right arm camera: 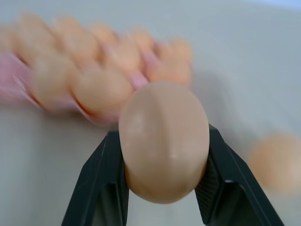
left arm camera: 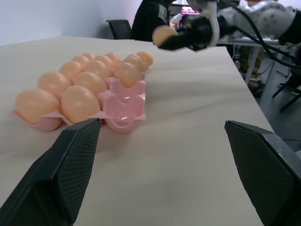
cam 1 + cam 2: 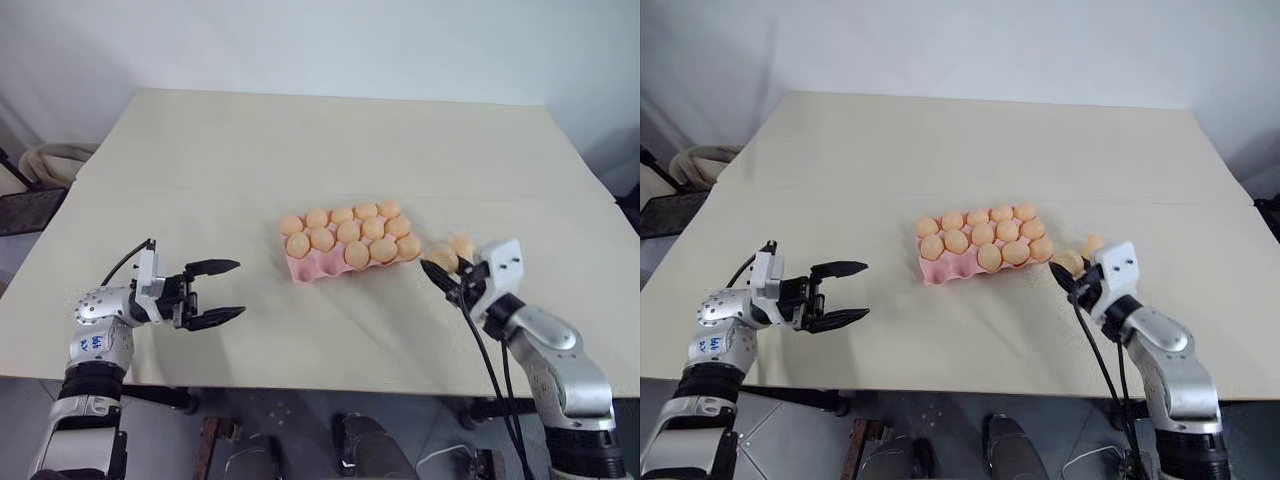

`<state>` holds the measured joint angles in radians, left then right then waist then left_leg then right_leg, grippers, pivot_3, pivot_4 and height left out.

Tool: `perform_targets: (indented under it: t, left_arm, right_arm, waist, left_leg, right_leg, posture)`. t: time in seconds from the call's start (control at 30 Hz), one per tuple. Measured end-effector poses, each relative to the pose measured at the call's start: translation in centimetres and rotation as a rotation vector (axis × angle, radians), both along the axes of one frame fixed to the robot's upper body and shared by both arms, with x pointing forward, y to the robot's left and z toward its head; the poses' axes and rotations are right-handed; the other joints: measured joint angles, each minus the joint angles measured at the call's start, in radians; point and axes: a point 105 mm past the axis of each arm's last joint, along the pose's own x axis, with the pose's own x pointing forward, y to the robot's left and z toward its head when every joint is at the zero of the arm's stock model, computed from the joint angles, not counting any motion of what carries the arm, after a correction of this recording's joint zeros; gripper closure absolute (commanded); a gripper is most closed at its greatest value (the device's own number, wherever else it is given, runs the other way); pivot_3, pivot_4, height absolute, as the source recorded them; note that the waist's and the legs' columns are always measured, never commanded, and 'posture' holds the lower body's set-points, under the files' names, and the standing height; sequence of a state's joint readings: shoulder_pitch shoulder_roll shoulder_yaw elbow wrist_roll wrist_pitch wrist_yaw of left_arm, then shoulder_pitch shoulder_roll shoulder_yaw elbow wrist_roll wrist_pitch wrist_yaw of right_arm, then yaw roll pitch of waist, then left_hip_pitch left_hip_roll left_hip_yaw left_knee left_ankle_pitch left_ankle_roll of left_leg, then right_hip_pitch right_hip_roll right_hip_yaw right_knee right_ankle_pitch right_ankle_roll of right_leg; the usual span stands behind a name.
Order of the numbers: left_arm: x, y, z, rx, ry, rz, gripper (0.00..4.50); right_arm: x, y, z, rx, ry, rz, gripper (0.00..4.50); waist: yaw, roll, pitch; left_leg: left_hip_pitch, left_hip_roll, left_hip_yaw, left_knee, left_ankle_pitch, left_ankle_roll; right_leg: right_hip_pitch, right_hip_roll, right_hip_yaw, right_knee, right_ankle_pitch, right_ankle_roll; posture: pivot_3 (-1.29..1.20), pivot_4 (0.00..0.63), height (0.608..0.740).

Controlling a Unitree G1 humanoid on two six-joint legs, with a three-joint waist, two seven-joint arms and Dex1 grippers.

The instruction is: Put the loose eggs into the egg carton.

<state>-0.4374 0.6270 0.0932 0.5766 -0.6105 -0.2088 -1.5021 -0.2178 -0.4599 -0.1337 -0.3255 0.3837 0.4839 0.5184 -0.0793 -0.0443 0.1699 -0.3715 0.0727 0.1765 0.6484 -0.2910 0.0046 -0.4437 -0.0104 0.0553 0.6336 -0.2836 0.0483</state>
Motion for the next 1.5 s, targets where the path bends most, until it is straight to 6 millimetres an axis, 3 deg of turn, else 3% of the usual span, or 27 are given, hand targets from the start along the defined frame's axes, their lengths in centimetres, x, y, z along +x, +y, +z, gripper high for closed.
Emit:
perform_targets:
  t: [0.13,0.4,0.5,0.67,0.93,1.23,1.5]
  left_arm:
    - [-0.4,-0.9,0.3,-0.002,-0.018,-0.048,0.0]
    - [-1.0,-1.8,0.3,-0.001,-0.025,-0.095,0.0]
    - [-1.0,-1.8,0.2,-0.003,-0.024,-0.093,0.0]
    - [-1.3,-1.5,-0.1,-0.01,-0.009,-0.083,0.0]
    - [-1.3,-0.5,1.1,-0.024,-0.033,-0.058,0.0]
    - [-1.7,1.4,1.6,-0.024,-0.014,-0.001,0.0]
    - [-1.9,2.5,1.9,-0.005,-0.011,0.029,0.0]
  right_arm:
    - [0.6,3.2,1.5,-0.012,-0.019,0.101,3.12]
    - [1.3,9.6,1.1,-0.006,0.013,0.276,3.12]
    - [1.3,11.7,0.0,-0.027,0.044,0.33,3.12]
    - [2.1,12.9,-1.1,-0.065,0.068,0.346,3.12]
    - [3.2,13.3,-2.2,-0.138,0.064,0.338,3.12]
    - [2.5,13.9,-1.8,-0.146,0.048,0.397,0.12]
    - [1.8,13.6,-0.4,-0.132,0.015,0.414,0.03]
  waist:
    - [-0.002,0.0,0.0]
    - [-0.005,0.0,0.0]
    - [-0.005,0.0,0.0]
    - [-0.005,0.0,0.0]
    - [-0.007,0.0,0.0]
    - [-0.008,0.0,0.0]
    - [-0.007,0.0,0.0]
  left_leg:
    - [-0.001,0.0,-0.001,-0.001,0.0,0.0]
    - [-0.004,0.001,0.0,0.0,-0.001,-0.001]
    - [-0.004,0.0,0.0,0.0,0.0,-0.001]
    - [-0.004,0.0,0.0,0.001,0.0,-0.001]
    - [-0.004,0.001,0.0,0.0,0.0,-0.003]
    - [-0.004,0.001,0.0,0.0,0.0,-0.002]
    - [-0.004,0.001,-0.001,-0.001,-0.001,-0.003]
  right_leg:
    - [0.0,0.0,-0.001,0.0,-0.001,-0.001]
    - [-0.003,0.001,-0.001,-0.001,-0.001,-0.001]
    - [-0.003,0.001,-0.001,-0.001,-0.001,-0.001]
    - [-0.003,0.0,-0.001,-0.001,-0.001,-0.001]
    - [-0.003,0.001,-0.002,-0.001,-0.001,-0.001]
    - [-0.003,0.001,-0.002,-0.001,-0.001,-0.002]
    - [-0.004,0.0,-0.002,-0.002,-0.002,-0.003]
  posture:
    - [0.0,0.15,0.74]
    - [0.0,0.15,0.74]
    - [0.0,0.15,0.74]
    - [0.0,0.15,0.74]
    - [0.0,0.15,0.74]
    - [0.0,0.15,0.74]
    - [0.0,0.15,0.74]
